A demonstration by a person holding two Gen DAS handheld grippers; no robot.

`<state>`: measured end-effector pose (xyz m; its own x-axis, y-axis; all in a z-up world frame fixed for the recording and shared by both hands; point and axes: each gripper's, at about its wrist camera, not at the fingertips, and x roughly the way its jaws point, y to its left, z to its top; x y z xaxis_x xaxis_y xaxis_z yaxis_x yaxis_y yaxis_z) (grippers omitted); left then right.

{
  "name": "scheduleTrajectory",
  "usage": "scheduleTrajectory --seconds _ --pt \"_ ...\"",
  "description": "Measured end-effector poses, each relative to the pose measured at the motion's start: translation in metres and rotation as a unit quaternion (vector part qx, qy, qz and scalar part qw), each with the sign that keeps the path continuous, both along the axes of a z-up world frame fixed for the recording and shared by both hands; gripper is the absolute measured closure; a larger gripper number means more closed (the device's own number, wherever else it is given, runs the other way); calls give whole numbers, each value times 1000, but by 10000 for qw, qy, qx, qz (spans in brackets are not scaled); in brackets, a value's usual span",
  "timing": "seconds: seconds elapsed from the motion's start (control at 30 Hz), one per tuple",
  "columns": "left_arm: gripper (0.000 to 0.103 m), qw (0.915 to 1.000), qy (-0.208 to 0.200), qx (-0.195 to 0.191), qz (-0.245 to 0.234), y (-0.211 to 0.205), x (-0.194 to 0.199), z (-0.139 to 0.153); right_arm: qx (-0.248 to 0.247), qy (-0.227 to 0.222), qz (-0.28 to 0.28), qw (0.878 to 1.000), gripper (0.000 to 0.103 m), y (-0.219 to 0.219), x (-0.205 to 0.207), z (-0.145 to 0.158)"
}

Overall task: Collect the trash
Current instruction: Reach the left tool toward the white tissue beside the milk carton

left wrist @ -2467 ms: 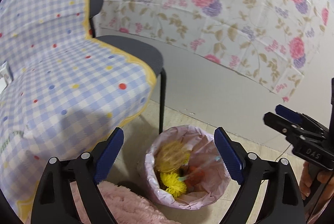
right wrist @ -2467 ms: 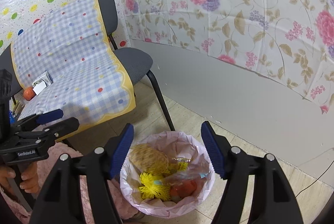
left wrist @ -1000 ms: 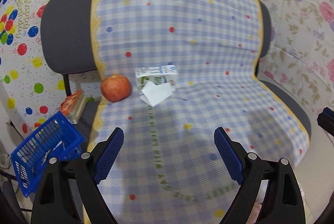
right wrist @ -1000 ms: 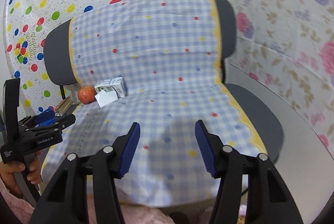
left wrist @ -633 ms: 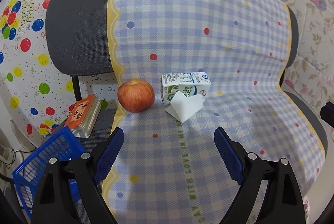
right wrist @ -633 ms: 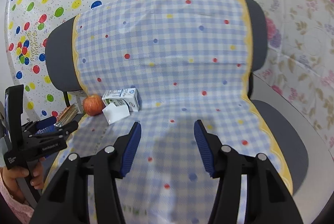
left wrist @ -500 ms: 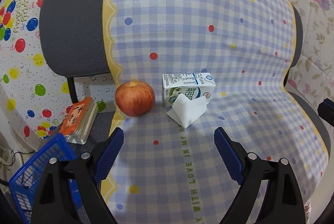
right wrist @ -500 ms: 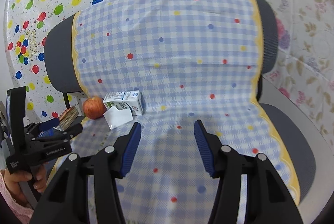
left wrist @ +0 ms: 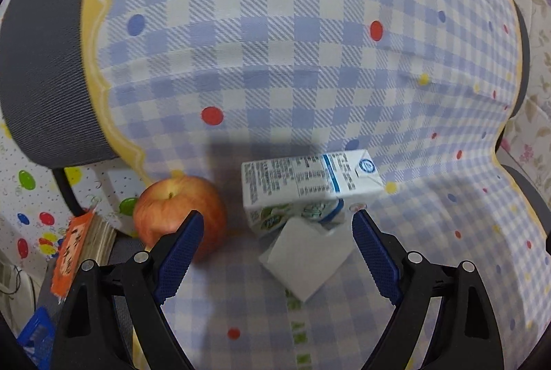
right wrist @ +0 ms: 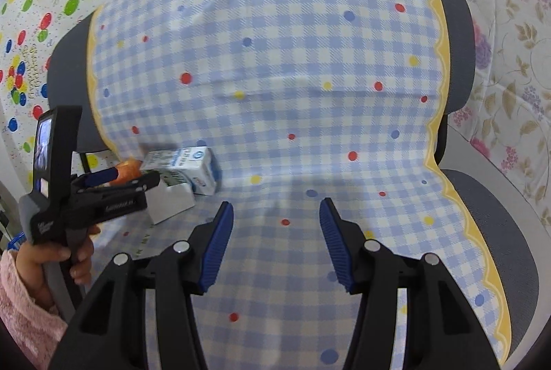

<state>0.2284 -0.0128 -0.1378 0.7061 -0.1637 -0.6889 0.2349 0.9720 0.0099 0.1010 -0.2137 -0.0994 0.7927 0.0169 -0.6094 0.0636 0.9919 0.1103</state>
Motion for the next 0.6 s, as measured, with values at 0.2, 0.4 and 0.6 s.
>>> scheduleTrajectory --seconds 0.2,0.4,0.6 --pt "29 9989 258 -240 -301 -9 23 -14 67 91 -80 9999 51 -12 10 -10" --pt "44 9885 477 -359 -1390 -27 -10 -20 161 188 -108 9996 51 -19 11 -17" --pt "29 9943 510 -238 -905 -4 -32 -23 223 225 -46 9995 51 -16 7 -19"
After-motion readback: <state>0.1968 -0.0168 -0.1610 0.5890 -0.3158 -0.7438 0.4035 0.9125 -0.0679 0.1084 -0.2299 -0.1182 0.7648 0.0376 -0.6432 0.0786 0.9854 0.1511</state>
